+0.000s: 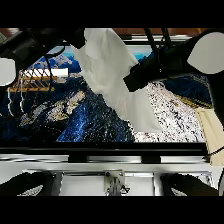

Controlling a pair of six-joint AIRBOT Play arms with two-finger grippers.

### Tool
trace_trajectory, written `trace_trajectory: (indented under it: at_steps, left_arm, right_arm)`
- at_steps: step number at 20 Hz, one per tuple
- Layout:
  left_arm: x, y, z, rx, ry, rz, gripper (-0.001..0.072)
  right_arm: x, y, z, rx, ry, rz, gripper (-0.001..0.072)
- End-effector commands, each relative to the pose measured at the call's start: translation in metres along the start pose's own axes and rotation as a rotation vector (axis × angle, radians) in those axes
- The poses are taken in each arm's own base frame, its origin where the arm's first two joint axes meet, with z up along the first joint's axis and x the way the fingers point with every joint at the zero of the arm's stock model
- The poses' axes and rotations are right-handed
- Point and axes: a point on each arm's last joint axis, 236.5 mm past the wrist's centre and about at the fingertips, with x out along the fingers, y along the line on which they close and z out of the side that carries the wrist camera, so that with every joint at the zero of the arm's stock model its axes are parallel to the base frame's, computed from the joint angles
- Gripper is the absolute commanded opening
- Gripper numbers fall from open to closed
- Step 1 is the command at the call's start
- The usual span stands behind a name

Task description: Fold the shirts.

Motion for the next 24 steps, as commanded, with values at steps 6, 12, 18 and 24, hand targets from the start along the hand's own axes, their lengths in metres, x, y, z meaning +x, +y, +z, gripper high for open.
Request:
trace_trajectory:
  at_steps: [6,12,18,24]
  left_arm:
    - [-0.040,0.002,0.055,0.020,-0.102,0.014,0.0343]
    - [-0.055,0.000,0.069,0.028,-0.120,0.010,0.0341]
    - [-0.054,-0.015,0.045,0.032,-0.018,-0.054,0.0339]
    - [-0.056,-0.016,0.045,0.032,-0.015,-0.058,0.0332]
  right_arm:
    - [-0.021,-0.069,0.009,0.121,-0.073,-0.272,0.0080]
    - [-0.141,-0.186,-0.023,0.463,-0.279,-0.562,0.0081]
    - [-0.287,-0.255,-0.115,0.653,-0.337,-1.010,0.0081]
    - [-0.366,-0.279,-0.163,0.691,-0.327,-1.310,0.0081]
